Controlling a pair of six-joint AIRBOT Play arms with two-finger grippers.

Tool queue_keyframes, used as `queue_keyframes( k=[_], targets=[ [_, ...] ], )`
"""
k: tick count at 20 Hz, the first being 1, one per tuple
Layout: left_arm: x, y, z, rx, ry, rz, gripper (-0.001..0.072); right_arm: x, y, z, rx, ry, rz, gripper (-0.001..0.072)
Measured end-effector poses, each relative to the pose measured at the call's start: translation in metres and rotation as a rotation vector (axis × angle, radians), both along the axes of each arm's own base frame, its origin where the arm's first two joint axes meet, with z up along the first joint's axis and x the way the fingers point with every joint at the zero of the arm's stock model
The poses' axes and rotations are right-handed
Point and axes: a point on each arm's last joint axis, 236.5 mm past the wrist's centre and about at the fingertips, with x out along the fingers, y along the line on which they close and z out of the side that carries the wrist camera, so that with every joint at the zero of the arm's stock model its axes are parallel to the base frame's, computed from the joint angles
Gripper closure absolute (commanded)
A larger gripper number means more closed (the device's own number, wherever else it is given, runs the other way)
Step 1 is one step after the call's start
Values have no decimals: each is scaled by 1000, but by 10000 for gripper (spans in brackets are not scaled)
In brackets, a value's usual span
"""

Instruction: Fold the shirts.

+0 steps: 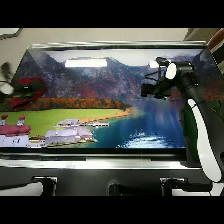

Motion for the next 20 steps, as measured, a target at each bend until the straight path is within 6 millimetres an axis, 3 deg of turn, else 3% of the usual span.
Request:
queue_keyframes(
  k=[4,8,11,15,20],
  targets=[
    [-32,103,-47,-298,54,275,-13,2,2,1,8,-10,-1,28],
    [-42,157,-66,-382,-8,403,-13,1,9,2,45,-2,-9,27],
    [-30,169,-82,-435,-63,446,-13,0,12,2,70,9,-42,27],
    [-3,157,-106,-541,-131,446,-11,-5,14,1,89,40,-78,26],
    [27,151,-114,-592,-224,479,16,-16,13,-2,89,91,-95,26]
  ],
)
